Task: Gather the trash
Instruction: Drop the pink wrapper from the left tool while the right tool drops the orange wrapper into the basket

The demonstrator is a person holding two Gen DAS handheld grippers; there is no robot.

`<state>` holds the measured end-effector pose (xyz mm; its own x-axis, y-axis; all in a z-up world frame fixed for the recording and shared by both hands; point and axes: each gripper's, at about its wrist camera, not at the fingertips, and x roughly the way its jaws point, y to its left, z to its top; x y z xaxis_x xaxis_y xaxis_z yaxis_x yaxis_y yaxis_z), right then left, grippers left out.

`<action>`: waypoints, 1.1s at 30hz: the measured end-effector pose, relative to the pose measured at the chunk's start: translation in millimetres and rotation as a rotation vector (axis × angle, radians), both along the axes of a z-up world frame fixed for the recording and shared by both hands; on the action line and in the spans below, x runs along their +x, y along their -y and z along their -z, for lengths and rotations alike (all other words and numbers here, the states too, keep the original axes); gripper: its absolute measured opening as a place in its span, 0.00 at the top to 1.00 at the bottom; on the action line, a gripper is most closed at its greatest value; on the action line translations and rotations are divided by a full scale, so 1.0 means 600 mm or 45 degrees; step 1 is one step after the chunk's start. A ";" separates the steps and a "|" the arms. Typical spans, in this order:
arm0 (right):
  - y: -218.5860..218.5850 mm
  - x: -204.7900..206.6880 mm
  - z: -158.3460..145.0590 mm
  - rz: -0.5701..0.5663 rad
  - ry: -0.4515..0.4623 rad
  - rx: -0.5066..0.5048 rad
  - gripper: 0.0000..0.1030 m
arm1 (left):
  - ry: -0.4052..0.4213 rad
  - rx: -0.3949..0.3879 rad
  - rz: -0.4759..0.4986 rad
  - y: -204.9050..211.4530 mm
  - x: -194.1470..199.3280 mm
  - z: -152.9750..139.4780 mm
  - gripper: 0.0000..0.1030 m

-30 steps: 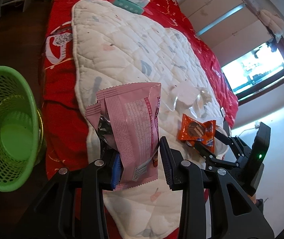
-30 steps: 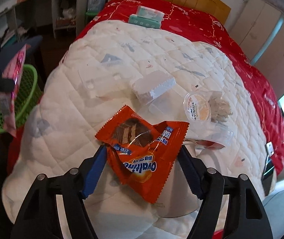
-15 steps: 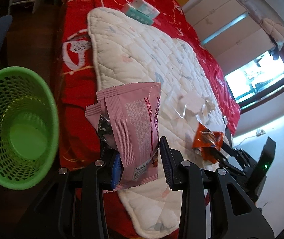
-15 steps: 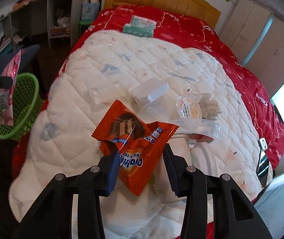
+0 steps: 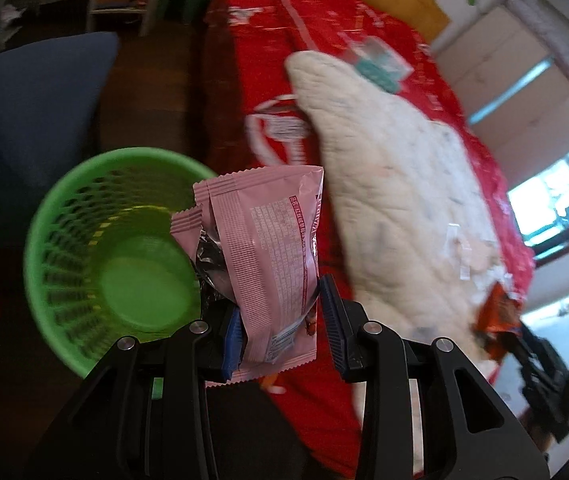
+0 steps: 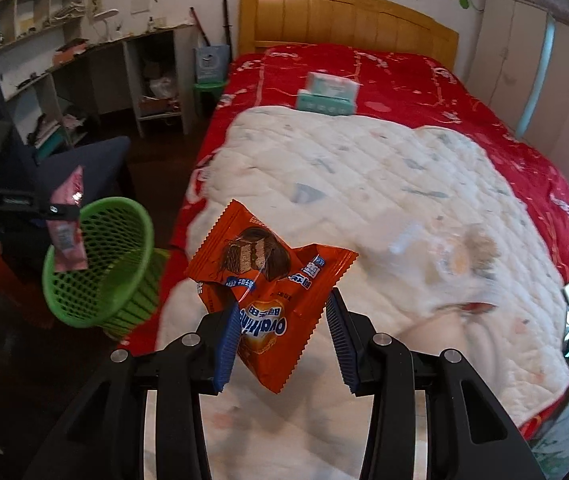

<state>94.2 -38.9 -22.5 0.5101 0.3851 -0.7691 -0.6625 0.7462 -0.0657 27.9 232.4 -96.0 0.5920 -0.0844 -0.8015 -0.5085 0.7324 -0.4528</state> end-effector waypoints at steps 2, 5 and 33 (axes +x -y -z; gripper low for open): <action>-0.022 -0.007 0.004 -0.020 -0.019 0.015 0.60 | -0.032 0.018 -0.027 -0.021 -0.003 0.015 0.65; -0.049 -0.012 0.009 -0.045 -0.049 0.038 0.60 | -0.093 0.061 -0.066 -0.050 -0.009 0.038 0.57; -0.306 -0.075 0.075 -0.317 -0.229 0.069 0.58 | -0.091 0.086 -0.248 -0.127 -0.161 0.047 0.32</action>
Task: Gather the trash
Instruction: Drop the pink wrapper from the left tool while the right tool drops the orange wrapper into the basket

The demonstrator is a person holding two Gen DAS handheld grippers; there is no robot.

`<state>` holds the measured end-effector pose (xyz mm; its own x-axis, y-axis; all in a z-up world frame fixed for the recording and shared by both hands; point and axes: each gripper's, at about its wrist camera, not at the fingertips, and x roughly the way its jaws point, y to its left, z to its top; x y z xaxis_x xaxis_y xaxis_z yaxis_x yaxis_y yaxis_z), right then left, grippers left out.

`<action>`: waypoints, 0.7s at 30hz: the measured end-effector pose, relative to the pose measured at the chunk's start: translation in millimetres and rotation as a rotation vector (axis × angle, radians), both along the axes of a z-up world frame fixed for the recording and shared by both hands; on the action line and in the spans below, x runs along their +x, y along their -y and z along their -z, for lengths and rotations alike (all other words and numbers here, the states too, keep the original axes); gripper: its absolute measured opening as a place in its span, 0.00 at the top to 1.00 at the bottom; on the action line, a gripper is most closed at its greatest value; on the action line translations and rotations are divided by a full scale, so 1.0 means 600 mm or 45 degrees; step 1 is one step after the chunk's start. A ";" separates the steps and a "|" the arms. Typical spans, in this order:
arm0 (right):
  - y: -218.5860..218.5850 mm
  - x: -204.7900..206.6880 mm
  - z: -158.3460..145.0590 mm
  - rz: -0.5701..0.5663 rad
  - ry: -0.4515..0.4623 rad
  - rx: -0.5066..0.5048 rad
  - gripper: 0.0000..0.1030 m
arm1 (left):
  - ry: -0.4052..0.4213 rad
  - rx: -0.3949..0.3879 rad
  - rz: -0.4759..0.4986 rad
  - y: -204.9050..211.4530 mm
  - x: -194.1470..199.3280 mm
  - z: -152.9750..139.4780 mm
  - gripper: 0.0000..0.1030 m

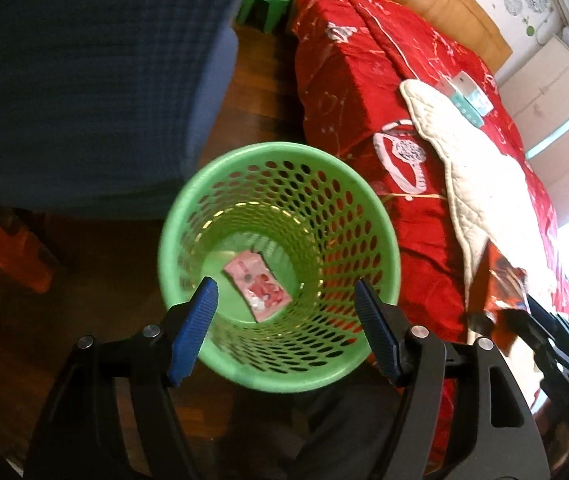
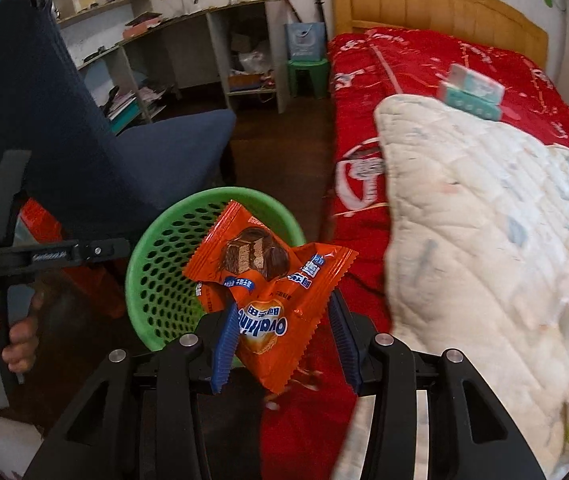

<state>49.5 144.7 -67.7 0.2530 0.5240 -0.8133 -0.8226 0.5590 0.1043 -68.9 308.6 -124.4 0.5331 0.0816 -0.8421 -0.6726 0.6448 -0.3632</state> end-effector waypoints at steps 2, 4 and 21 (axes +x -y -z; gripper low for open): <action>-0.021 -0.003 0.008 -0.013 -0.023 0.000 0.57 | 0.008 0.004 -0.021 -0.006 -0.014 -0.002 0.31; -0.038 -0.005 0.016 -0.018 -0.052 0.003 0.55 | 0.016 0.005 -0.040 -0.012 -0.024 -0.003 0.31; -0.063 -0.020 0.032 0.012 -0.209 0.113 0.33 | 0.052 -0.007 -0.037 -0.006 -0.022 -0.010 0.31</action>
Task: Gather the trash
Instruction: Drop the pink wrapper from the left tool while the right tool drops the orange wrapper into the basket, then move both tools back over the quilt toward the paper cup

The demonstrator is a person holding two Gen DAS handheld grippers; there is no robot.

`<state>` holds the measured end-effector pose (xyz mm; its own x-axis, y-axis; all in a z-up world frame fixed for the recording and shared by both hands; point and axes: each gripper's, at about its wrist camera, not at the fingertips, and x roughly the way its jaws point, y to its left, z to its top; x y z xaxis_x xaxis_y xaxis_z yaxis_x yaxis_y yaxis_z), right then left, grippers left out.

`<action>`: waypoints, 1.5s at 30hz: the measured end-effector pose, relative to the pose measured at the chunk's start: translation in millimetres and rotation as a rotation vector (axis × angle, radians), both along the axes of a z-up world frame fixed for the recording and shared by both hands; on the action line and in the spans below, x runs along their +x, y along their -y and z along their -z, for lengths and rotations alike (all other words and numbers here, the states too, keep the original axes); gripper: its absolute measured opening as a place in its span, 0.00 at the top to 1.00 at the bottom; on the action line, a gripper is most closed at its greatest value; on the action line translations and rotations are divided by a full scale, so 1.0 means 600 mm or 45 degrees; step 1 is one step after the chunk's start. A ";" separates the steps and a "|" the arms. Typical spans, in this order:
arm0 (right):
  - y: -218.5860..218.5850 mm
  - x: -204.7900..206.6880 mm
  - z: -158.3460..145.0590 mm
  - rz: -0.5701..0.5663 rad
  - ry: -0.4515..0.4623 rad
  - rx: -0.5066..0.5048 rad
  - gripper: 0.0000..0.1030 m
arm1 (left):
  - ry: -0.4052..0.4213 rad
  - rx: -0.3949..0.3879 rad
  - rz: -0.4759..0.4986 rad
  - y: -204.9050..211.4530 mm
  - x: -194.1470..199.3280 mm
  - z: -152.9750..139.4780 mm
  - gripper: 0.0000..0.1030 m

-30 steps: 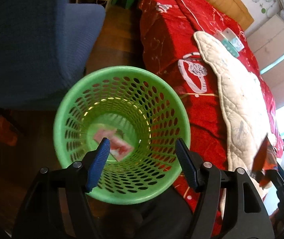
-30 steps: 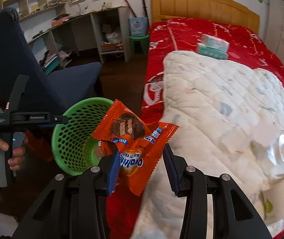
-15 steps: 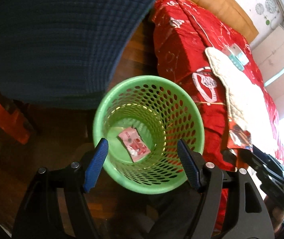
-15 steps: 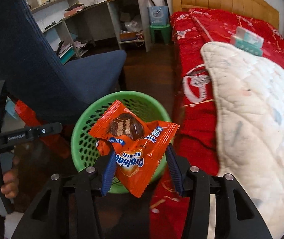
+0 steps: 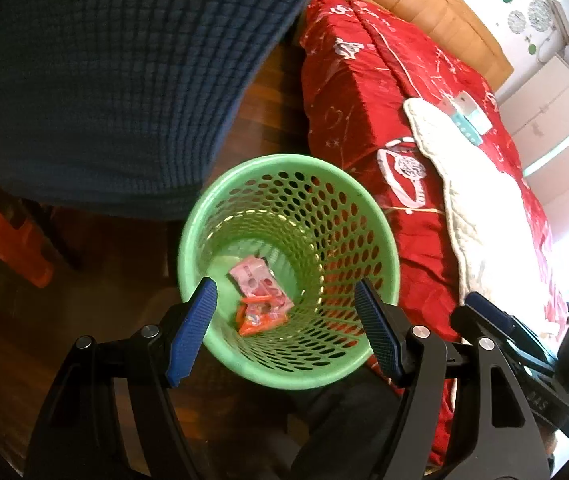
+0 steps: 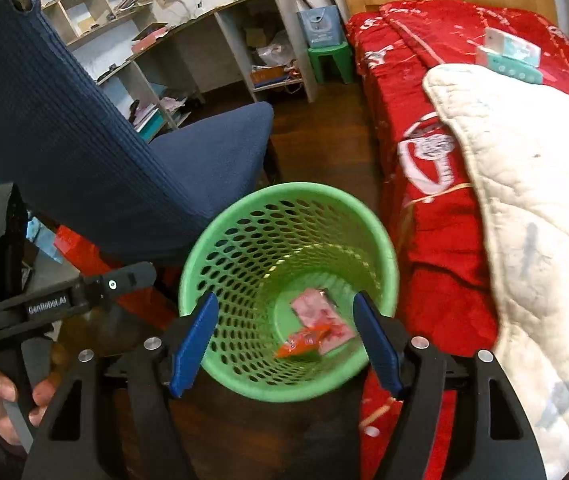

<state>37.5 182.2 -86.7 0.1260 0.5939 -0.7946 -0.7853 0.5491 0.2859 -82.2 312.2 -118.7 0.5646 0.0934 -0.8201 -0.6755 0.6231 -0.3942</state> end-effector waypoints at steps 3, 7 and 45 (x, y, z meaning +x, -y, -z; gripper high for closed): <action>0.036 0.006 -0.008 0.037 0.031 -0.010 0.32 | 0.006 0.005 0.023 0.014 0.012 -0.005 0.30; 0.092 0.010 -0.021 0.104 0.077 -0.024 0.30 | 0.014 0.012 0.073 0.039 0.036 -0.013 0.30; 0.702 0.156 -0.068 1.153 -0.065 0.199 0.14 | 0.009 0.049 0.563 0.302 0.242 -0.050 0.27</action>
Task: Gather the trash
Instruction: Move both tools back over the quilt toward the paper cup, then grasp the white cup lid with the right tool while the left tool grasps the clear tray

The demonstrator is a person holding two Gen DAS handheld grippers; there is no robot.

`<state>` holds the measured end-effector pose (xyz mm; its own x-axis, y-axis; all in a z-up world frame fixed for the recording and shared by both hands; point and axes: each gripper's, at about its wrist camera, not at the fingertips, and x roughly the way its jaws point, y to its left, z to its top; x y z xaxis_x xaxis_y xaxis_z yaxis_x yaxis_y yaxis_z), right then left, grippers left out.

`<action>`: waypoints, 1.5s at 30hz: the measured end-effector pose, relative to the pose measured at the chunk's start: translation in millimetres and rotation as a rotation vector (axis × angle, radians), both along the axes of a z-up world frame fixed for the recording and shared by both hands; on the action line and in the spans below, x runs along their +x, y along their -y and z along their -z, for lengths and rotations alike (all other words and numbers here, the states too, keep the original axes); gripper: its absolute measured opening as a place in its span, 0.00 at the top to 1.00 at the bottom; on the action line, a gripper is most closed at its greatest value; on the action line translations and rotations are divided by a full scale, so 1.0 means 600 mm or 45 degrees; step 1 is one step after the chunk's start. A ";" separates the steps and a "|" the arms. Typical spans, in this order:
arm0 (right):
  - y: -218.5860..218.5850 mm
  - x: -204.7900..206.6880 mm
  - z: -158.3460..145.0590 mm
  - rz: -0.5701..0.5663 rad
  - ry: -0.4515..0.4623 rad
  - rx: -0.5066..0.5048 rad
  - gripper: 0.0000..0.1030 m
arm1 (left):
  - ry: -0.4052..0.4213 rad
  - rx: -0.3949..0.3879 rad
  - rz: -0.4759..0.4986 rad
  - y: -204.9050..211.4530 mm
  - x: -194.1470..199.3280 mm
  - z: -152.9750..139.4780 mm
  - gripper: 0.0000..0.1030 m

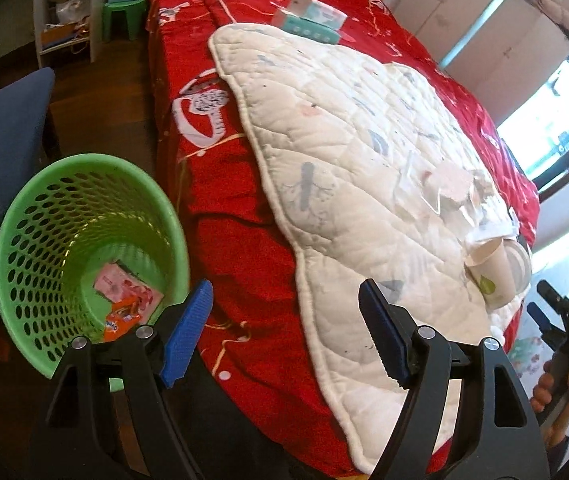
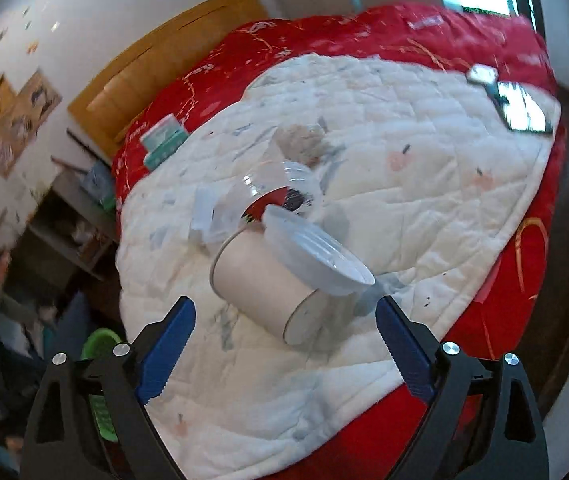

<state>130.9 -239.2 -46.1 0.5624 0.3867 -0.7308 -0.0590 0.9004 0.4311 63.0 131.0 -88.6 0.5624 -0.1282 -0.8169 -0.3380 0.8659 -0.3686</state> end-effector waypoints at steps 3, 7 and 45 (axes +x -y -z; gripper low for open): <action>0.015 0.018 0.010 0.037 -0.045 0.088 0.14 | -0.006 0.001 0.015 0.008 0.009 0.001 0.26; 0.027 0.042 0.027 0.080 -0.104 0.176 0.14 | -0.015 0.004 0.026 0.014 0.016 0.004 0.26; 0.064 0.105 0.077 0.150 -0.239 0.451 0.12 | -0.017 0.069 0.291 0.135 0.136 0.019 0.25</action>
<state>193.9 -277.9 -92.5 0.4872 0.5741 -0.6581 0.1445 0.6902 0.7090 144.3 50.0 -99.9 0.5126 -0.2066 -0.8334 -0.1354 0.9390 -0.3161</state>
